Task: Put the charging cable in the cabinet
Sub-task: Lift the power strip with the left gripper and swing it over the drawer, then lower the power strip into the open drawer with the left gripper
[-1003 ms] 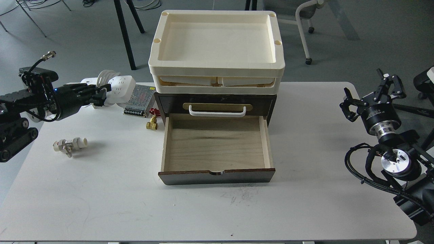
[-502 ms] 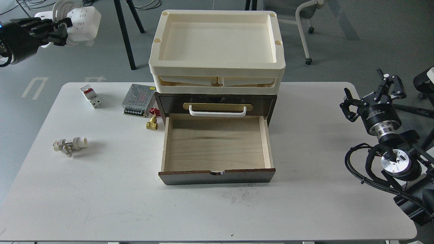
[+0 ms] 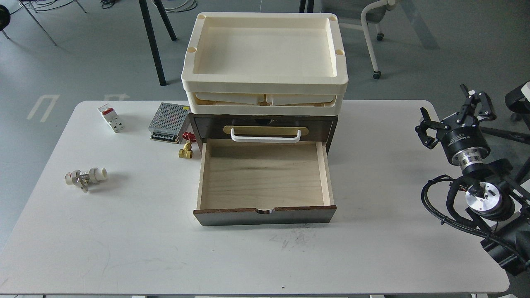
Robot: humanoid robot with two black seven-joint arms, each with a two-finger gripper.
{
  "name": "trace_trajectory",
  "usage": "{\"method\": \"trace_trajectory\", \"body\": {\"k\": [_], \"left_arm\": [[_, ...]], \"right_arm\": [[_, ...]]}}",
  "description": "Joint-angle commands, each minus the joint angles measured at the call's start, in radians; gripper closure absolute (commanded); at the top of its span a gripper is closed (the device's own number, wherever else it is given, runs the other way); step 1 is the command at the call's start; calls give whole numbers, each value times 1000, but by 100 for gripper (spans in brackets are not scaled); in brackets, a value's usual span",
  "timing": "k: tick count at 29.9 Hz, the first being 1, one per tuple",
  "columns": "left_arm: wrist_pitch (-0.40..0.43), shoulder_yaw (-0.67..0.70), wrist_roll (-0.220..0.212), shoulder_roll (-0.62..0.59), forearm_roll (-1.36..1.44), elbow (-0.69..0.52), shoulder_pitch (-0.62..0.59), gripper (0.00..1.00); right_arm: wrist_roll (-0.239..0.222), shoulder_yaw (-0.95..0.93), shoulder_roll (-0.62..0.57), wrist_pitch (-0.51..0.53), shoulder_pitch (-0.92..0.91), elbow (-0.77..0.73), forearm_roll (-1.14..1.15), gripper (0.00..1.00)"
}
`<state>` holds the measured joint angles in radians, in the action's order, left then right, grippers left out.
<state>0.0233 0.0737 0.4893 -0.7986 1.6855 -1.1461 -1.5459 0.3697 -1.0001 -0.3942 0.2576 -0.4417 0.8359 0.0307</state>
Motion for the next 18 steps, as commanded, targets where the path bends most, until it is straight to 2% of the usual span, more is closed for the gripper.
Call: {"method": "trace_trajectory", "body": {"k": [1,5,9,13,18], "left_arm": [[6,0,-1,27,146,-200,7,100],[17,-2,-1,65,279,-384,52,100],[33,-6,-1,127,312,-495,75,100],[95,-41,-34,217,448,-504,134,100],[102,-78,-37,253,496,-514,279,100]], "right_arm": [[0,0,0,0,0,0,0,0],[0,0,0,0,0,0,0,0],[0,0,0,0,0,0,0,0],[0,0,0,0,0,0,0,0],[0,0,0,0,0,0,1,0]]}}
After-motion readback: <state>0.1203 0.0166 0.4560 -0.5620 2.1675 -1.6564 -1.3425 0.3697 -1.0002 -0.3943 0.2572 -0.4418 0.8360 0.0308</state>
